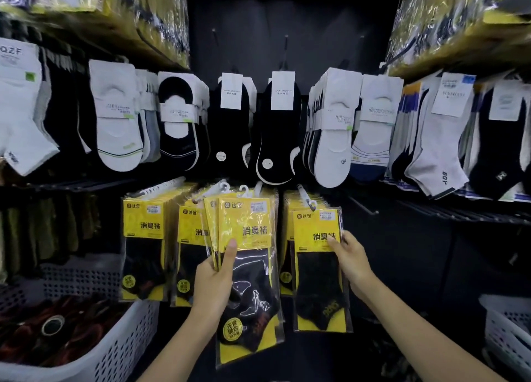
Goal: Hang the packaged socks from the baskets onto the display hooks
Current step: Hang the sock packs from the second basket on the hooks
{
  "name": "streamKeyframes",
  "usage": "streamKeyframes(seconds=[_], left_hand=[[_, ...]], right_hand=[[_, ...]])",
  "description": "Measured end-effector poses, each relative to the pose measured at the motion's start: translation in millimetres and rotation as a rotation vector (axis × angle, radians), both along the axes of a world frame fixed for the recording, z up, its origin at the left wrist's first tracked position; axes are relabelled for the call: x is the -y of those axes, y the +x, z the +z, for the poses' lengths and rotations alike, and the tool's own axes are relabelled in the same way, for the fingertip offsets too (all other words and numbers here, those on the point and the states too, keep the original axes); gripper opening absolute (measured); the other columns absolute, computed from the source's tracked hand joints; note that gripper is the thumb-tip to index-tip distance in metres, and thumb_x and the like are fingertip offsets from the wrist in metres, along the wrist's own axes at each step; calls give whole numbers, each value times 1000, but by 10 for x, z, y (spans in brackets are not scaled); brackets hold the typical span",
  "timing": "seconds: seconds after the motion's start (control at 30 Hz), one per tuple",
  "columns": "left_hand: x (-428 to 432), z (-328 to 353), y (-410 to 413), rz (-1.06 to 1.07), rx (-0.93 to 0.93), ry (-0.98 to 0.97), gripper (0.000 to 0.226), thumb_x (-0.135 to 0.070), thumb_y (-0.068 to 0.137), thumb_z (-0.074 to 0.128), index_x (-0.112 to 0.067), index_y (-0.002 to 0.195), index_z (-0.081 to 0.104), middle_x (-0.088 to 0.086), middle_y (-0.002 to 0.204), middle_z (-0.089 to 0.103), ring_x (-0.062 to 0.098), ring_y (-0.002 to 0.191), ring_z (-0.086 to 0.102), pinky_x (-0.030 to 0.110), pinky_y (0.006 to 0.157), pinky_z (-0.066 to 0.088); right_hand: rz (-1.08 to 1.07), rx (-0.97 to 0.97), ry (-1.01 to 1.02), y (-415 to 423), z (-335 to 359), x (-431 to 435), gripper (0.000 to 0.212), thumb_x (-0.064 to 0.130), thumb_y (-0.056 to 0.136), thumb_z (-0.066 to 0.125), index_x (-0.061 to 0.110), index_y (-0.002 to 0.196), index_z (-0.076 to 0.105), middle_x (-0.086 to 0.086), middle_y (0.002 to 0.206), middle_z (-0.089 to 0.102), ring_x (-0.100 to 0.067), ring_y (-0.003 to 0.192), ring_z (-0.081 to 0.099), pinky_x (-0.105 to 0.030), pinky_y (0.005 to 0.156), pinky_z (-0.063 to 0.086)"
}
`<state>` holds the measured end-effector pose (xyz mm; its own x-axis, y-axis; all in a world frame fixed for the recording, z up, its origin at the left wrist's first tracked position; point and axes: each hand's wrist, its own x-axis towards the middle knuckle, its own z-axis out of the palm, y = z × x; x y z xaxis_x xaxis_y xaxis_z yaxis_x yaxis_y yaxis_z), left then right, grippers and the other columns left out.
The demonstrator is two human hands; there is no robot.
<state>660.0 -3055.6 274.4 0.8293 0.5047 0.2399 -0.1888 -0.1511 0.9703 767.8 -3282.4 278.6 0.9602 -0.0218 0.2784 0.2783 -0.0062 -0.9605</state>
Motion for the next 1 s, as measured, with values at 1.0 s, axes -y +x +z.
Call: streamKeyframes(seconds=[1.0], left_hand=[[205, -253, -8, -160, 54, -70, 48, -61, 60, 66, -14, 59, 56, -3, 48, 53, 12, 44, 52, 12, 49, 42]], right_hand=[[233, -65, 50, -575, -53, -533, 24, 36, 91, 59, 17, 103, 69, 0, 94, 75, -12, 85, 71, -17, 66, 54]])
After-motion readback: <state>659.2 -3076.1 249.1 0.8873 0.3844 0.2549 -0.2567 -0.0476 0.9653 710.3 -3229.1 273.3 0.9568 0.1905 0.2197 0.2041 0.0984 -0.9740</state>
